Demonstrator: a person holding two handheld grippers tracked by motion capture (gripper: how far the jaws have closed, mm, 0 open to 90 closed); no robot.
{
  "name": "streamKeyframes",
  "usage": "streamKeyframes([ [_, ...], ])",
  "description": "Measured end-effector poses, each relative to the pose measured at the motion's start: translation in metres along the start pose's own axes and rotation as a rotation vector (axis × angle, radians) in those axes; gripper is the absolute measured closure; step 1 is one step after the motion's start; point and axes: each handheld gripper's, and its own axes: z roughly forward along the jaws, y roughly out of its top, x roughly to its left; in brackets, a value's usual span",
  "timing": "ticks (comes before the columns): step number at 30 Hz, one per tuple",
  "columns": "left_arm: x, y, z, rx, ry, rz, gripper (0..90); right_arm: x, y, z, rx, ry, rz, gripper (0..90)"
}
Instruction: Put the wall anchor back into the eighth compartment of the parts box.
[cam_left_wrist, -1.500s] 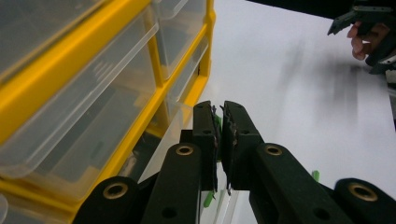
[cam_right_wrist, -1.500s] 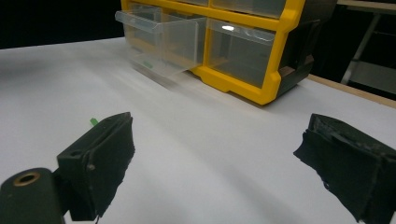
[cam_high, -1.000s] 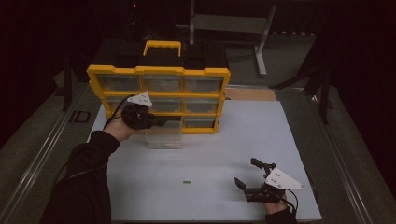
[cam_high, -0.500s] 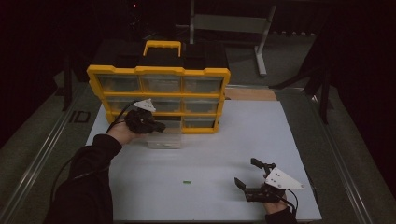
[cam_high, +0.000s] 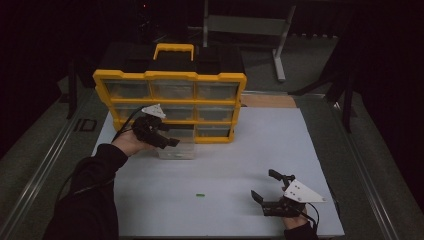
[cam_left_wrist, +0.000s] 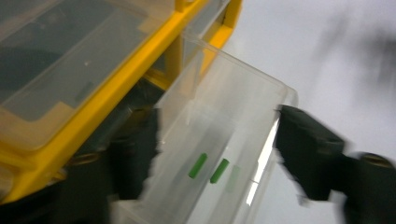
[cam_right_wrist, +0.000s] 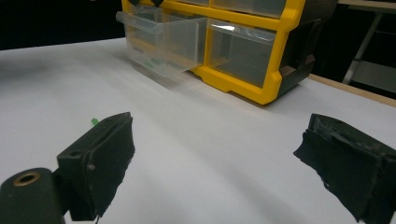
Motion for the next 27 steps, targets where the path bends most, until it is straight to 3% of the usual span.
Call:
streamKeyframes([
  [4, -0.006, -0.001, -0.002, 0.003, -0.03, 0.007, 4.2, 0.0, 0.0, 0.0, -0.001, 0.004, 0.003, 8.6],
  [6, -0.01, -0.001, -0.003, -0.002, -0.038, 0.014, 1.7, 0.0, 0.0, 0.0, 0.001, 0.003, 0.001, 8.6],
  [13, -0.041, 0.004, -0.005, -0.045, -0.111, 0.079, 1.7, 0.0, 0.0, 0.0, 0.003, 0.003, 0.0, 8.6],
  [20, -0.059, 0.006, -0.001, -0.054, -0.127, 0.117, 1.8, 0.0, 0.0, 0.0, 0.003, 0.003, -0.001, 8.6],
  [27, -0.071, 0.0, 0.005, -0.071, -0.142, 0.127, 1.8, 0.0, 0.0, 0.0, 0.002, 0.003, 0.0, 8.6],
])
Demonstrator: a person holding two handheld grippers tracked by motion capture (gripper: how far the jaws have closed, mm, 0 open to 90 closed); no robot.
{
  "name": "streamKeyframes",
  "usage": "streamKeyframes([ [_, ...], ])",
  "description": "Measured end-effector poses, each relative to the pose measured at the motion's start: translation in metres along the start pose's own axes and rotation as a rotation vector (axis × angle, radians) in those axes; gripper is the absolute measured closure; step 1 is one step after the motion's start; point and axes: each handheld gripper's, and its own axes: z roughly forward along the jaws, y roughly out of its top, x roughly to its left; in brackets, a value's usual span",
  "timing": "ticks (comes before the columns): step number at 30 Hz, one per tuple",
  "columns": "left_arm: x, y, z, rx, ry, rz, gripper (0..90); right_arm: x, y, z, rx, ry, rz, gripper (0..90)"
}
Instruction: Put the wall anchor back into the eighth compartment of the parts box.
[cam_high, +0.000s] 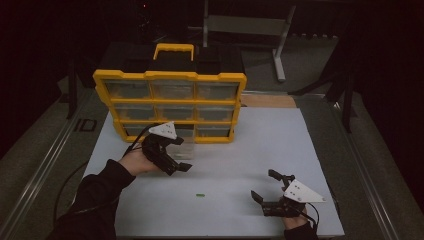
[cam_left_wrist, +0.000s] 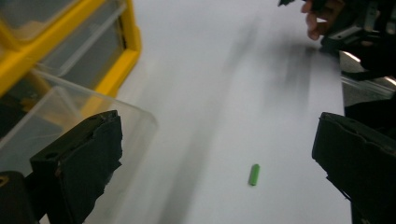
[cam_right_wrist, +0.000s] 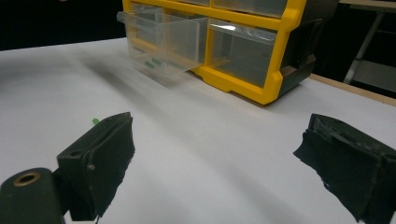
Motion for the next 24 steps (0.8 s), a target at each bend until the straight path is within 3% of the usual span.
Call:
streamKeyframes([
  [12, -0.022, -0.013, 0.02, 0.013, -0.054, 0.028, 1.8, 0.0, 0.0, 0.0, 0.0, 0.001, -0.005, 8.7],
  [24, -0.037, -0.029, 0.052, 0.037, -0.104, 0.043, 4.2, 0.0, 0.0, 0.0, 0.001, 0.0, -0.002, 8.6],
])
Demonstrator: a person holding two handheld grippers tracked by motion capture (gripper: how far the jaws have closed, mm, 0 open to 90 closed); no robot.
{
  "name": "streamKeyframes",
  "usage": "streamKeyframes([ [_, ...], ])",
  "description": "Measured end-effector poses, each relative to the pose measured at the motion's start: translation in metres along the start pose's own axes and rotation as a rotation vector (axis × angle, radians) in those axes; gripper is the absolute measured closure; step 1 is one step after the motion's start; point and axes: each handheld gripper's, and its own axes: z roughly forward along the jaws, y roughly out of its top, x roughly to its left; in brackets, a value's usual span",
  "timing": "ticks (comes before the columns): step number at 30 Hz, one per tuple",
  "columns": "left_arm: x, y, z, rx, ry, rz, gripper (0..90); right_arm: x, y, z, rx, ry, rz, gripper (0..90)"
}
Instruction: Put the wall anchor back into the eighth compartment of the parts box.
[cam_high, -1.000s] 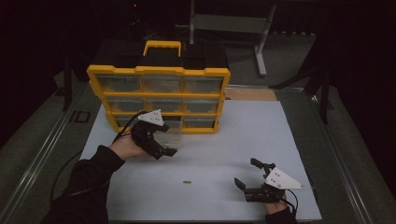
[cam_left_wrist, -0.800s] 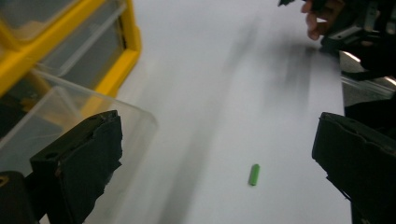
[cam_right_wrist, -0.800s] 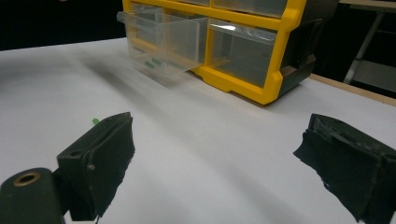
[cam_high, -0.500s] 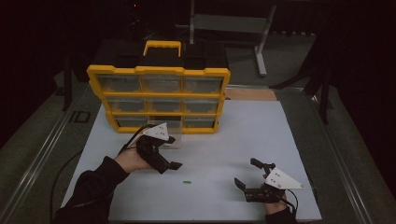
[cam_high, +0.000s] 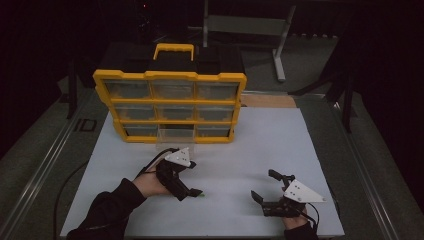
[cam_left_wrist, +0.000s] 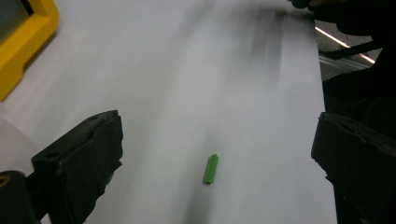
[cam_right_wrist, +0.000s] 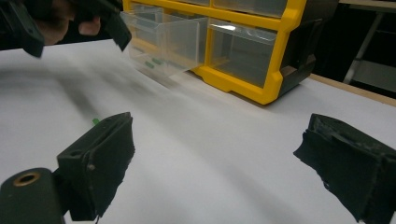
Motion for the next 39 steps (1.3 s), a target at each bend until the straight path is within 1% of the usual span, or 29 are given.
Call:
streamKeyframes([
  [2, -0.002, -0.003, 0.005, 0.007, 0.0, 0.0, 4.4, 0.0, 0.0, 0.0, 0.001, 0.0, -0.001, 8.6],
  [5, -0.003, -0.007, 0.011, 0.014, -0.013, -0.002, 6.1, 0.0, 0.0, 0.0, 0.002, 0.002, 0.001, 8.6],
  [6, -0.003, -0.009, 0.013, 0.014, -0.018, 0.006, 7.1, 0.0, 0.0, 0.001, 0.002, 0.003, 0.0, 8.6],
  [7, -0.004, -0.01, 0.015, 0.011, -0.013, 0.008, 10.1, 0.0, 0.0, 0.001, 0.002, 0.003, 0.001, 8.6],
  [8, -0.003, -0.012, 0.016, 0.009, -0.012, 0.011, 11.0, 0.0, 0.0, 0.001, 0.002, 0.003, 0.0, 8.6],
  [10, -0.003, -0.014, 0.019, 0.006, -0.019, 0.011, 14.2, 0.0, 0.0, 0.001, 0.001, 0.003, 0.001, 8.6],
  [13, -0.003, -0.017, 0.022, 0.011, -0.02, 0.009, 15.9, 0.0, 0.0, 0.0, 0.002, 0.003, 0.002, 8.7],
  [14, -0.004, -0.018, 0.026, 0.021, -0.02, 0.0, 15.9, 0.0, 0.0, 0.001, 0.002, 0.003, 0.002, 8.7],
  [15, -0.004, -0.02, 0.028, 0.03, -0.017, 0.004, 16.7, 0.0, 0.0, 0.001, 0.003, 0.004, 0.002, 8.6],
  [16, -0.004, -0.021, 0.03, 0.031, -0.01, 0.008, 20.1, 0.0, 0.0, 0.001, 0.002, 0.005, 0.0, 8.6],
  [17, -0.005, -0.022, 0.034, 0.041, -0.008, 0.009, 21.3, 0.0, 0.0, 0.001, 0.003, 0.005, -0.001, 8.6],
  [18, -0.005, -0.024, 0.036, 0.048, -0.006, 0.023, 23.7, 0.0, 0.0, 0.001, 0.002, 0.005, 0.001, 8.6],
  [19, -0.005, -0.025, 0.037, 0.049, -0.007, 0.032, 29.0, 0.0, -0.001, 0.001, 0.002, 0.005, 0.001, 8.6],
  [21, -0.003, -0.028, 0.04, 0.044, -0.021, 0.03, 33.7, 0.0, 0.0, 0.001, 0.003, 0.004, 0.002, 8.6],
  [24, -0.002, -0.031, 0.042, 0.045, -0.022, 0.037, 43.6, 0.0, 0.0, 0.001, 0.003, 0.004, 0.002, 8.7],
  [25, -0.002, -0.032, 0.043, 0.048, -0.025, 0.042, 46.4, 0.0, -0.001, 0.001, 0.003, 0.005, 0.003, 8.6],
  [26, -0.002, -0.033, 0.044, 0.054, -0.019, 0.05, 49.8, 0.0, -0.001, 0.001, 0.003, 0.005, 0.001, 8.6],
  [28, -0.003, -0.034, 0.046, 0.063, -0.026, 0.06, 56.3, 0.0, -0.001, 0.001, 0.004, 0.004, 0.0, 8.6],
  [29, -0.004, -0.034, 0.047, 0.062, -0.015, 0.068, 58.4, 0.0, -0.001, 0.001, 0.005, 0.003, -0.001, 8.6],
  [30, -0.004, -0.035, 0.047, 0.055, -0.016, 0.064, 60.5, 0.0, -0.001, 0.001, 0.005, 0.004, 0.0, 8.6],
  [32, -0.005, -0.035, 0.047, 0.056, 0.0, 0.072, 63.9, 0.0, -0.001, 0.001, 0.005, 0.003, -0.002, 8.6],
  [35, -0.007, -0.036, 0.049, 0.082, -0.002, 0.088, 65.4, 0.0, 0.0, 0.001, 0.005, 0.003, -0.002, 8.6],
  [36, -0.008, -0.036, 0.051, 0.099, 0.006, 0.099, 67.3, 0.0, 0.0, 0.001, 0.004, 0.003, -0.002, 8.6],
  [38, -0.009, -0.036, 0.051, 0.101, 0.022, 0.102, 68.6, 0.0, 0.0, 0.001, 0.004, 0.003, -0.001, 8.7],
  [39, -0.01, -0.035, 0.051, 0.106, 0.033, 0.104, 71.4, 0.0, 0.0, 0.001, 0.004, 0.004, -0.001, 8.6],
])
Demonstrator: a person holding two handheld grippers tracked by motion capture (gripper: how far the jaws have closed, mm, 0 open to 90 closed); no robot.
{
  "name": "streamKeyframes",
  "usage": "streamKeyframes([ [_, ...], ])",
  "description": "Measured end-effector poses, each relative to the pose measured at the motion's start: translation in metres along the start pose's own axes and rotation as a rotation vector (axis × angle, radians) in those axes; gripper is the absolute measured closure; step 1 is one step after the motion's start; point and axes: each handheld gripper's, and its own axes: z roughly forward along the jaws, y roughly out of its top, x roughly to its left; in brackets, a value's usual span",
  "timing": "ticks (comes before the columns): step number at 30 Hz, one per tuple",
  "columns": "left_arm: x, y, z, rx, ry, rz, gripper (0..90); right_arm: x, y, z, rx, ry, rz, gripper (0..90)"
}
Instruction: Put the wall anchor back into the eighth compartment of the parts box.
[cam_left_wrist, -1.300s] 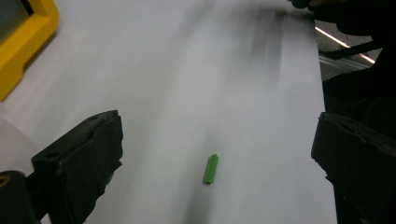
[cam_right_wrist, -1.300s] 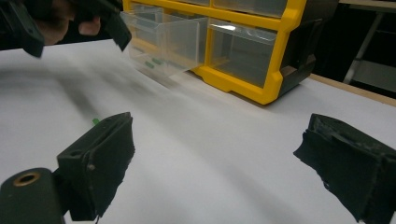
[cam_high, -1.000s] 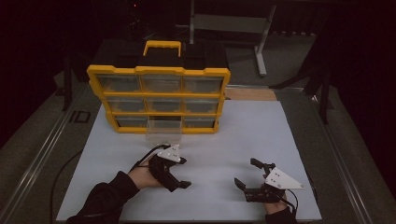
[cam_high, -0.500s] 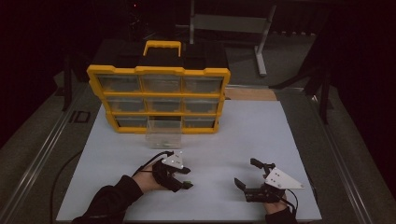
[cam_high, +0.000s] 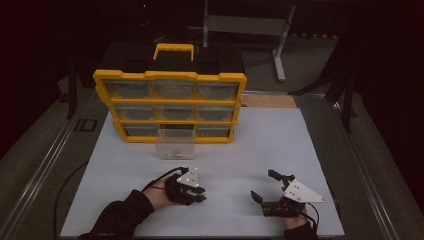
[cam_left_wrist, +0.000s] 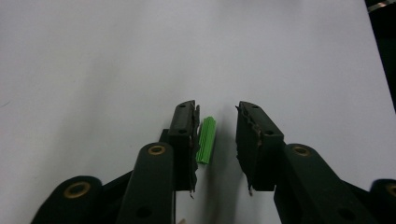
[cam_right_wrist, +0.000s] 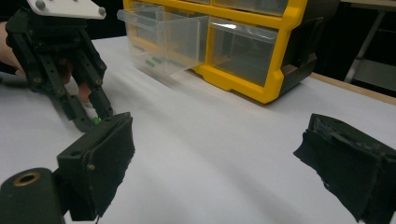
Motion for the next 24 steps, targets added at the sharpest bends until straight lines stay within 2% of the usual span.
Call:
streamKeyframes([
  [6, -0.002, 0.005, 0.001, 0.036, 0.022, 0.012, 76.3, 0.001, 0.0, 0.0, 0.001, 0.0, -0.003, 8.6],
  [11, -0.001, 0.004, 0.001, 0.031, 0.006, -0.007, 84.1, 0.0, 0.0, 0.0, 0.0, -0.001, -0.001, 8.6],
  [18, 0.001, 0.005, 0.0, 0.035, -0.006, -0.008, 85.0, 0.0, 0.0, 0.0, 0.0, -0.001, 0.0, 8.6],
  [22, 0.003, 0.007, -0.006, 0.029, -0.005, -0.009, 85.0, 0.0, 0.0, 0.0, -0.001, 0.0, 0.0, 8.6],
  [24, 0.008, 0.01, -0.017, 0.013, 0.001, -0.016, 85.0, 0.0, 0.0, 0.0, 0.0, 0.001, 0.003, 8.7],
])
